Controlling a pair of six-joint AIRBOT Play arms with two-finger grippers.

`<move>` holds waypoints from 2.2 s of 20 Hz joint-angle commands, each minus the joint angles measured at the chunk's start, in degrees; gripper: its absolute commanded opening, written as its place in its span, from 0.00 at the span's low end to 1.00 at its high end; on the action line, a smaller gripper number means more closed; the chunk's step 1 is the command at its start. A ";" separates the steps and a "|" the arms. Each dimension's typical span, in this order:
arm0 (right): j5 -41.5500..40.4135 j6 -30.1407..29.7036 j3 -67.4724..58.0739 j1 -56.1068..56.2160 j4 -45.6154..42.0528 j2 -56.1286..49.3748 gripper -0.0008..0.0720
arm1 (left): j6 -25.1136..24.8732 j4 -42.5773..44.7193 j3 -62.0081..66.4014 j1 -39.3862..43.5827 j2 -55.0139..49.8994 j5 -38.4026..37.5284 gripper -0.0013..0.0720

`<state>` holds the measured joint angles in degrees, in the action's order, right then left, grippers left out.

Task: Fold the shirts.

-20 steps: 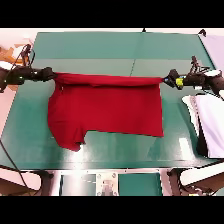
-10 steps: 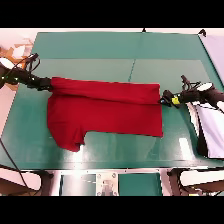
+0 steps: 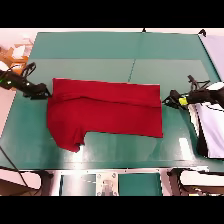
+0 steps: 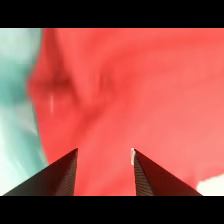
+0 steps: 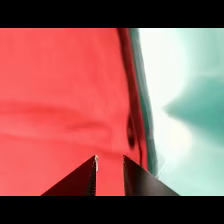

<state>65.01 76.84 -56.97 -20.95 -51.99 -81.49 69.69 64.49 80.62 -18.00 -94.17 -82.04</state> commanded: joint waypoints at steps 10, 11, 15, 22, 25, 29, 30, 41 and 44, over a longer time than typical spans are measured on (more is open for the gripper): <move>-3.10 8.24 42.36 -5.60 1.64 37.88 0.39 | 4.42 -3.74 -47.98 -11.93 29.62 6.45 0.57; -3.17 8.24 43.78 -5.60 1.64 37.83 0.39 | 4.39 -3.89 -50.10 -11.93 29.62 8.24 0.57; -6.51 8.22 47.30 -5.57 2.47 37.83 0.47 | 2.25 -11.56 -56.92 -11.93 29.62 15.74 0.57; -13.35 8.02 49.46 -5.53 9.27 37.35 0.63 | -8.70 -28.89 -58.90 -11.93 28.11 19.54 0.05; -17.07 8.02 49.48 -5.46 10.14 36.44 0.44 | -8.66 -28.68 -55.60 -11.93 28.28 15.65 0.05; -18.93 6.56 49.27 -3.80 11.54 35.63 0.03 | -8.39 -28.41 -52.00 -11.93 28.55 10.78 0.05; -17.75 4.92 48.74 -3.89 11.28 35.65 0.03 | -8.00 -28.13 -51.80 -11.93 29.35 9.92 0.05; 5.57 15.96 26.27 -8.46 -10.97 37.29 0.03 | 4.90 -17.84 -50.27 -11.93 48.57 -1.01 0.05; 2.40 15.47 22.25 -7.69 -4.72 36.65 0.03 | 4.90 -21.94 -45.55 -11.93 48.41 0.09 0.04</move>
<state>68.05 91.72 -30.89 -29.17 -59.79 -44.42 73.45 45.12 31.99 -29.87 -46.59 -81.78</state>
